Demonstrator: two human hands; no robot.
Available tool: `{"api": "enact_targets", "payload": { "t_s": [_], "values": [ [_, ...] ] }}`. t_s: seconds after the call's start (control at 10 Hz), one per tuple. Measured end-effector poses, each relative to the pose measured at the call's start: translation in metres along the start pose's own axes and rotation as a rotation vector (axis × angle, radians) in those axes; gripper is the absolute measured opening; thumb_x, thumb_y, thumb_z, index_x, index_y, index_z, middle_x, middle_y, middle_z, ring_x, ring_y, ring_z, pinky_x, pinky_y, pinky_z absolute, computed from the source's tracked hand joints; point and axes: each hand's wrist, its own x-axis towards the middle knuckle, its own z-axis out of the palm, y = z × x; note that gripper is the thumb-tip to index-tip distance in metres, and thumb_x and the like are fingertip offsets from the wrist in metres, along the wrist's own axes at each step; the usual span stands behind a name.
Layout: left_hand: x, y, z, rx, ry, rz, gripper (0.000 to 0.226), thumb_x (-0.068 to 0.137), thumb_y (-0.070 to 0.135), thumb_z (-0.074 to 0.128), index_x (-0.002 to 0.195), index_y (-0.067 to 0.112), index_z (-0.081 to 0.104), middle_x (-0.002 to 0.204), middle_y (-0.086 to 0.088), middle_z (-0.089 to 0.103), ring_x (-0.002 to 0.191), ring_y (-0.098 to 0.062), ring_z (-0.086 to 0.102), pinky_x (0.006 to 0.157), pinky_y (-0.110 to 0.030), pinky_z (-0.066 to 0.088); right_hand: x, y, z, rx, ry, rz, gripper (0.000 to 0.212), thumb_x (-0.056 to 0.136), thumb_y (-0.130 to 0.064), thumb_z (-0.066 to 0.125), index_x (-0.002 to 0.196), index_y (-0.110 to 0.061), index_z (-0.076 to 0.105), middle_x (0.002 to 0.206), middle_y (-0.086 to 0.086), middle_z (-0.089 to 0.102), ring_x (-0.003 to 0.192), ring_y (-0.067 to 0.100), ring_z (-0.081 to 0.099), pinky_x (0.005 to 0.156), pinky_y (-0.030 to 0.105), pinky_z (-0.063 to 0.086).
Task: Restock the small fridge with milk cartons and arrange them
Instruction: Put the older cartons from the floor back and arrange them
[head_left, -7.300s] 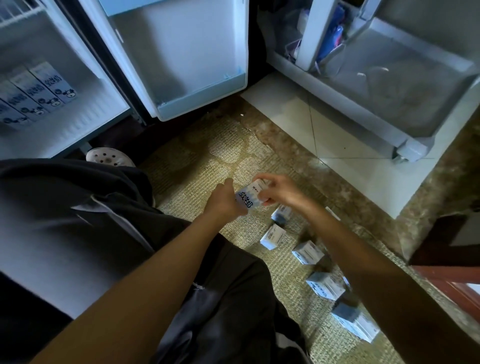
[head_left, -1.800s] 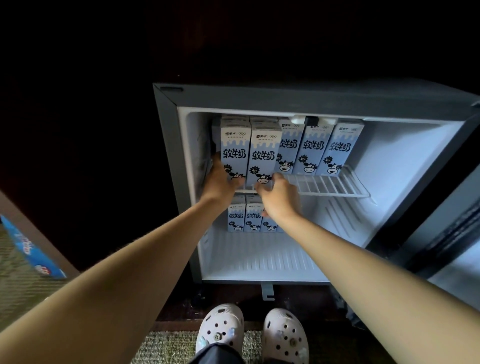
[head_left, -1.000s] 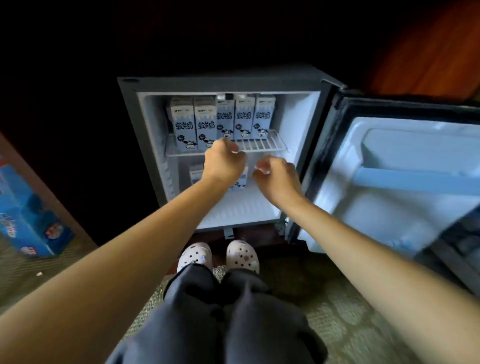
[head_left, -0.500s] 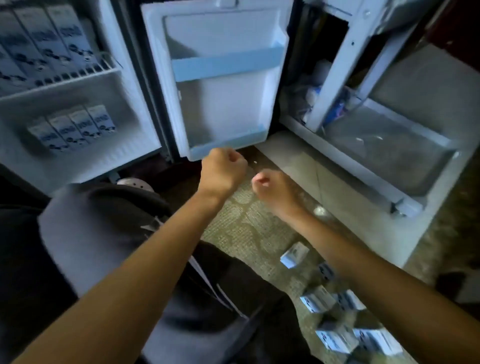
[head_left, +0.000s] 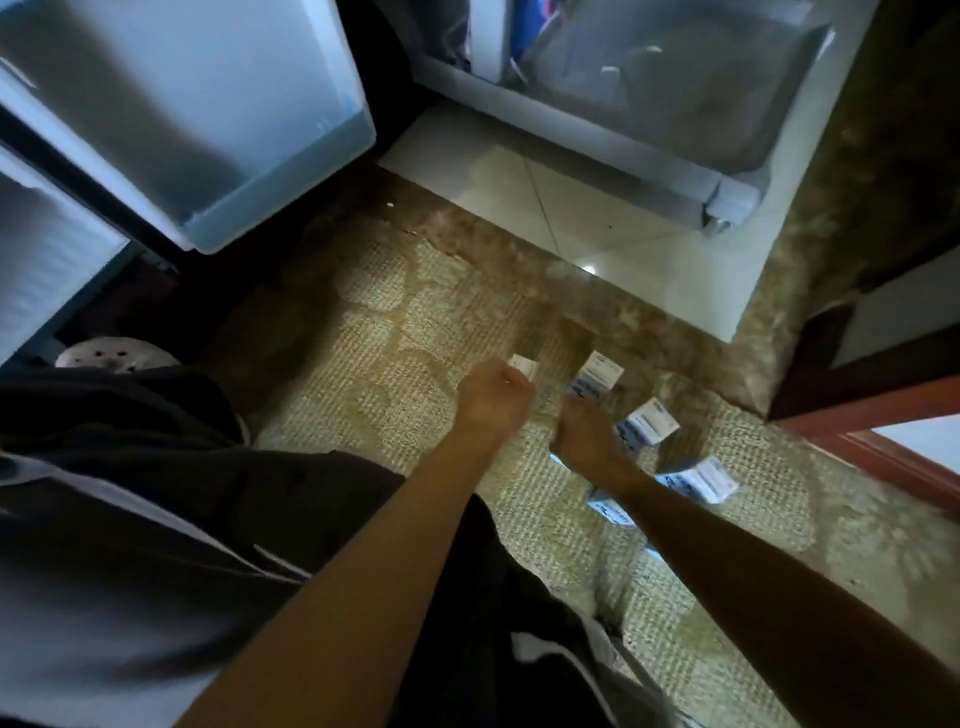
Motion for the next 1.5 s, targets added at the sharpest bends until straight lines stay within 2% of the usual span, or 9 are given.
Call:
{"api": "enact_targets", "payload": {
  "t_s": [0.2,0.4,0.5,0.6,0.7,1.0,1.1,1.2,1.5],
  "values": [
    [0.012,-0.022,-0.008,0.057,0.001,-0.088,0.022,0.090,0.007,0.048,0.100,-0.007,0.061,0.102,-0.026,0.065,0.089,-0.030,0.063,0.089,-0.047,0.053,-0.016,0.013,0.013,-0.271,-0.093,0.016,0.054,0.092,-0.011,0.046,0.143,-0.009,0.026,0.141,0.018,0.041,0.122,0.033,0.050,0.095,0.041,0.045],
    [0.014,-0.030,-0.018,0.012,-0.031,-0.099,0.017,0.087,0.003,0.055,0.073,0.013,0.055,0.085,-0.011,0.060,0.076,-0.023,0.057,0.074,-0.035,0.050,-0.001,0.005,-0.005,0.070,-0.048,-0.010,0.034,0.082,-0.013,0.065,0.115,-0.004,0.058,0.118,0.015,0.062,0.112,0.028,0.059,0.088,0.032,0.049],
    [0.014,-0.030,-0.025,0.143,-0.015,-0.051,0.015,0.084,0.005,0.061,0.098,0.008,0.058,0.097,-0.009,0.057,0.071,-0.016,0.054,0.065,-0.027,0.048,0.000,-0.011,-0.029,0.258,-0.116,-0.053,0.033,0.081,-0.009,0.068,0.110,0.003,0.059,0.108,0.016,0.064,0.097,0.030,0.065,0.080,0.039,0.057],
    [0.011,-0.029,-0.035,0.317,-0.039,0.094,0.045,0.083,0.009,0.066,0.124,0.005,0.049,0.109,-0.011,0.054,0.085,-0.020,0.053,0.064,-0.022,0.043,-0.005,-0.035,-0.063,0.473,-0.217,-0.086,0.041,0.082,-0.005,0.067,0.120,-0.001,0.055,0.099,0.005,0.056,0.077,0.022,0.062,0.047,0.021,0.055],
    [0.009,-0.025,-0.040,0.413,-0.093,0.156,0.070,0.080,0.013,0.071,0.138,0.008,0.034,0.136,-0.013,0.048,0.118,-0.025,0.050,0.086,-0.028,0.043,-0.011,-0.057,-0.093,0.523,-0.267,-0.228,0.040,0.083,-0.005,0.064,0.122,-0.007,0.056,0.079,-0.002,0.058,0.058,0.010,0.056,0.042,0.015,0.047],
    [0.015,-0.030,-0.049,0.171,0.119,0.003,0.042,0.072,0.019,0.074,0.110,0.010,0.056,0.098,-0.005,0.061,0.086,-0.021,0.057,0.065,-0.027,0.049,0.005,-0.079,-0.096,0.997,-0.222,-0.232,0.018,0.093,-0.022,0.051,0.100,-0.011,0.063,0.077,0.006,0.064,0.064,0.017,0.062,0.060,0.027,0.052],
    [0.020,-0.039,-0.053,0.031,0.202,-0.119,0.039,0.072,0.019,0.073,0.107,0.007,0.060,0.096,-0.007,0.062,0.083,-0.024,0.059,0.072,-0.033,0.051,0.043,-0.064,-0.064,0.747,-0.017,-0.060,0.026,0.087,-0.018,0.060,0.112,-0.010,0.059,0.104,0.013,0.065,0.094,0.028,0.064,0.077,0.038,0.053],
    [0.021,-0.043,-0.054,0.021,0.236,-0.144,0.039,0.073,0.020,0.073,0.107,0.006,0.061,0.093,-0.006,0.061,0.079,-0.024,0.058,0.068,-0.031,0.049,0.062,-0.059,-0.031,0.353,-0.111,-0.077,0.075,0.081,-0.014,0.068,0.145,-0.014,0.028,0.143,0.015,0.041,0.129,0.033,0.043,0.104,0.046,0.041],
    [0.022,-0.039,-0.055,-0.104,0.326,-0.198,0.044,0.072,0.020,0.074,0.110,0.005,0.057,0.099,-0.008,0.061,0.082,-0.024,0.058,0.068,-0.030,0.047,0.059,-0.060,0.005,-0.095,-0.066,-0.195,0.049,0.091,-0.006,0.054,0.137,-0.011,0.037,0.143,0.020,0.031,0.126,0.034,0.045,0.099,0.034,0.042]
  ]
}}
